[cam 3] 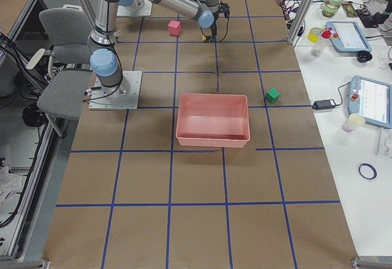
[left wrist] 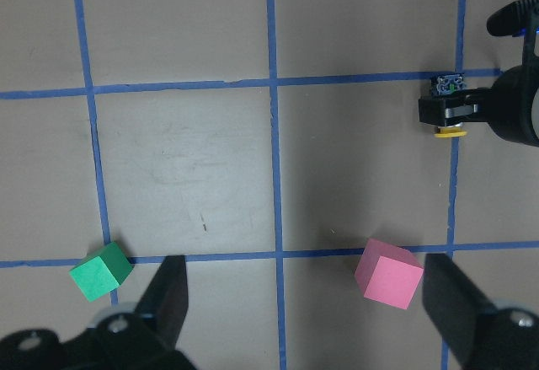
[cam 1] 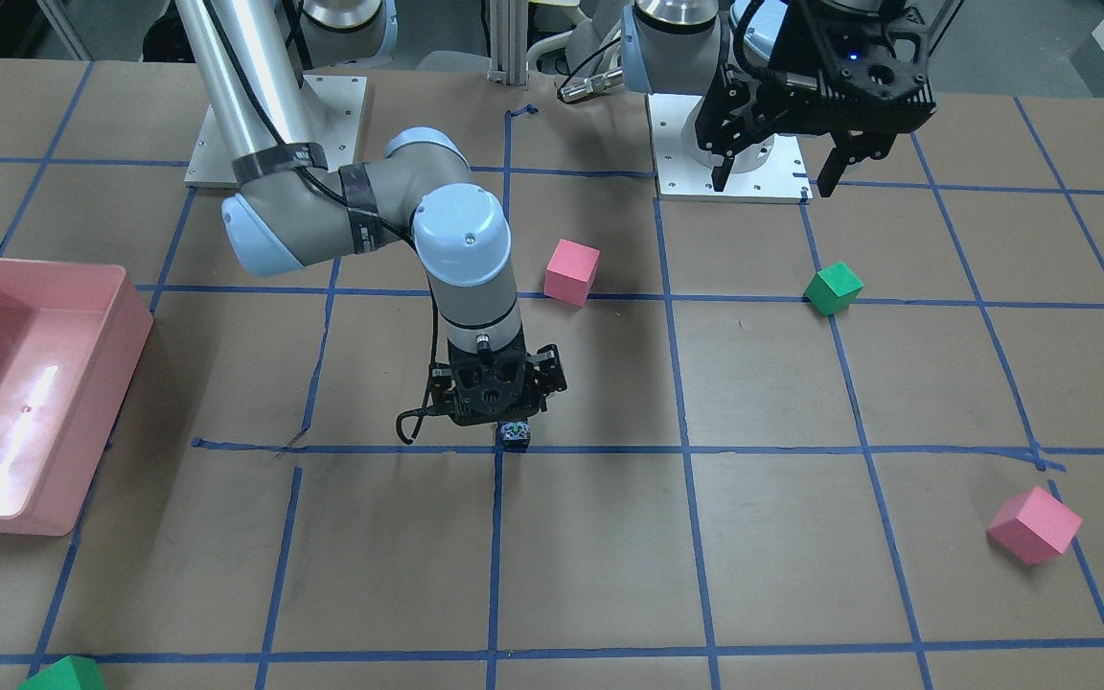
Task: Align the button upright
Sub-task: 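Open the right gripper, release the button lying on its side, and withdraw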
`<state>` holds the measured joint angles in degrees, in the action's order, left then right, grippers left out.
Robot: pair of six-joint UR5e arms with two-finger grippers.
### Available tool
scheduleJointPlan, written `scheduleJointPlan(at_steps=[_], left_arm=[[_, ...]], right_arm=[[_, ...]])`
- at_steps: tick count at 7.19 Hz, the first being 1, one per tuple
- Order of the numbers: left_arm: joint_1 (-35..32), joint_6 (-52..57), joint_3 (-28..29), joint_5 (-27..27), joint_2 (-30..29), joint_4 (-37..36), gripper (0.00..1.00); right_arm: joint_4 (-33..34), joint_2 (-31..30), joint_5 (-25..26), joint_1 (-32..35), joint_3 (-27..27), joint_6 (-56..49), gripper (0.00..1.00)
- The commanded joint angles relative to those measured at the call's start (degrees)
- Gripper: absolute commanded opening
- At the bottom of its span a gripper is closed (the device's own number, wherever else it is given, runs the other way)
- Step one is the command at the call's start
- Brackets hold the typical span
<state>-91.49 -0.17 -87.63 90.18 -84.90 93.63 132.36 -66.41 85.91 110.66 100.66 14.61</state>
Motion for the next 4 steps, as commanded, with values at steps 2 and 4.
scheduleJointPlan(at_steps=[2, 4], left_arm=[[0.1, 0.0, 0.0, 0.0, 0.0, 0.0, 1.00], [0.0, 0.0, 0.0, 0.0, -0.1, 0.0, 1.00]], right_arm=[[-18.3, -10.9, 0.1, -12.1, -3.9, -7.2, 1.00], [-30.6, -16.7, 1.8, -16.3, -9.1, -9.6, 1.00]])
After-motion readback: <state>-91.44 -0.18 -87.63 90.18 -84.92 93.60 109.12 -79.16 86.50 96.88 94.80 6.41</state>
